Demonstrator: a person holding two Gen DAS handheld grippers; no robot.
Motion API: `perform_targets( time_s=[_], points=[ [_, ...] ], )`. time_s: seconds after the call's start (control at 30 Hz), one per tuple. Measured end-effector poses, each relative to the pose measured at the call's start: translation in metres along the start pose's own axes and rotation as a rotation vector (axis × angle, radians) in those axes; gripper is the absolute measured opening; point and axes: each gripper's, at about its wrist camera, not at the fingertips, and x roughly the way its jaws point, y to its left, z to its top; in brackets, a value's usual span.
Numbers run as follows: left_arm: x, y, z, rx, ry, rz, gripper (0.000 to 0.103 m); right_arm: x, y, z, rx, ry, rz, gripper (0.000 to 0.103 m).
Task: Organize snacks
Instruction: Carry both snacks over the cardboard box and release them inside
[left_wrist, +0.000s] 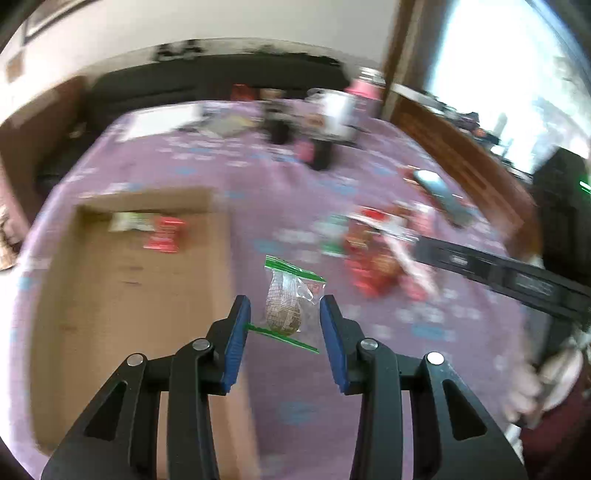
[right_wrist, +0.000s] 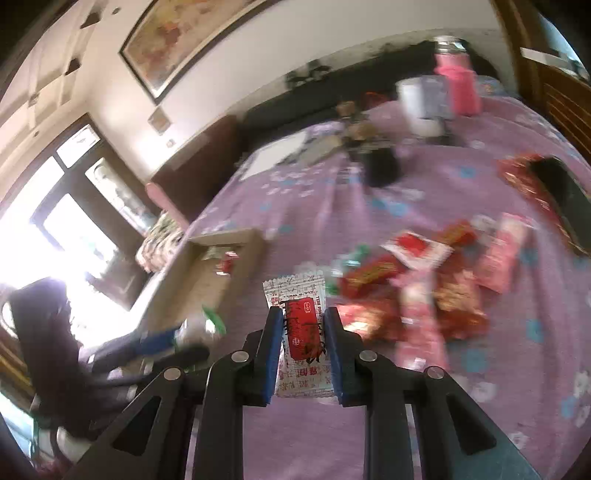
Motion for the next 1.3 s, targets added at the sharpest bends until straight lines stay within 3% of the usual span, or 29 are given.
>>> perform_targets(
  time_s=[0.1,0.23,0.4,0.6,0.83,1.13,1.3],
  points=[
    [0.001,0.041,0.008,-0.045,0.008,0.079,0.037,0.017,0.027,0.007,-0.032,0.028,0.040,0.023],
    [0.013,0.095,0.016,-0.141,0.028,0.127,0.037,0.048,0.066,0.014,-0.083,0.068,0.060,0.023],
    [0.043,0.139,0.019,-0.243,0.081,0.114,0.037,0.104,0.105,0.020,-0.099,0.149,0.077,0.023],
    [0.066,0.154,0.022,-0.262,0.105,0.127,0.037,0.162,0.135,0.012,-0.142,0.227,0.044,0.023],
    [0.079,0.174,0.027,-0.301,0.105,0.126,0.037,0.198,0.142,0.013,-0.152,0.252,0.017,0.023],
    [0.070,0.190,0.025,-0.388,0.092,0.061,0.040,0.203,0.141,0.017,-0.136,0.225,0.007,0.029],
    [0.042,0.183,0.026,-0.401,0.043,0.068,0.041,0.177,0.138,0.020,-0.133,0.181,0.018,0.029]
  ],
)
